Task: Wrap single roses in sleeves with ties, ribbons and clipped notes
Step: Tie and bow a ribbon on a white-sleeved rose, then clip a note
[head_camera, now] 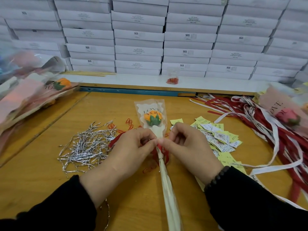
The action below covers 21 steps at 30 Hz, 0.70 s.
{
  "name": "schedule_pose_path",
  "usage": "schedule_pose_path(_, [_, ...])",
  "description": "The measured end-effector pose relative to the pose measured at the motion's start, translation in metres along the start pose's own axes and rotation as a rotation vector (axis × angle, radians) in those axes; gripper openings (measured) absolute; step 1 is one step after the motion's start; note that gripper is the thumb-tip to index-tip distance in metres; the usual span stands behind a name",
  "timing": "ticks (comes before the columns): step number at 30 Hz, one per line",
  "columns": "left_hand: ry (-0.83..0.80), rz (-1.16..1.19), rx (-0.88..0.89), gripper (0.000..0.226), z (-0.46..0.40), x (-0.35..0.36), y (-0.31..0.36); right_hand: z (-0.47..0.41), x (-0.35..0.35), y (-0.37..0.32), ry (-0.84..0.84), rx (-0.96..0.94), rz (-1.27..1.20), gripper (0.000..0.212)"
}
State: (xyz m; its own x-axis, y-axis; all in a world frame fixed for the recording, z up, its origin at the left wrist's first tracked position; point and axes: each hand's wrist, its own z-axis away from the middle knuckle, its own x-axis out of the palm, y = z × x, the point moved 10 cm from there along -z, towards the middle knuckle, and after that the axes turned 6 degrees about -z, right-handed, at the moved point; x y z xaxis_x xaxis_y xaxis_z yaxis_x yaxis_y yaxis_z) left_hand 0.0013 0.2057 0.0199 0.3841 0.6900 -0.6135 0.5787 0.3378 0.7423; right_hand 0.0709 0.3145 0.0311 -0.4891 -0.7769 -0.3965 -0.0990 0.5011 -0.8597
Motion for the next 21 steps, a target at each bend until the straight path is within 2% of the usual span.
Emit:
schedule_pose_path(5, [0.008,0.042,-0.022,0.023,-0.001,-0.001,-0.002,0.004,0.011,-0.009,-0.068,-0.082,0.305,0.020])
schedule_pose_path(8, [-0.012,0.031,-0.014,0.023,0.000,0.000,0.000,0.003,0.013,-0.004,-0.081,-0.044,0.353,0.014])
schedule_pose_path(11, [-0.015,0.026,-0.004,0.020,0.000,0.001,0.002,0.001,0.013,0.005,-0.096,0.041,0.179,0.003])
schedule_pose_path(15, [0.015,0.030,0.001,0.019,-0.001,-0.002,0.002,0.001,0.017,0.016,-0.160,0.202,-0.182,0.009])
schedule_pose_path(21, [0.049,-0.061,-0.044,0.028,-0.001,-0.006,-0.005,0.002,0.013,0.027,-0.141,0.336,-0.441,0.018])
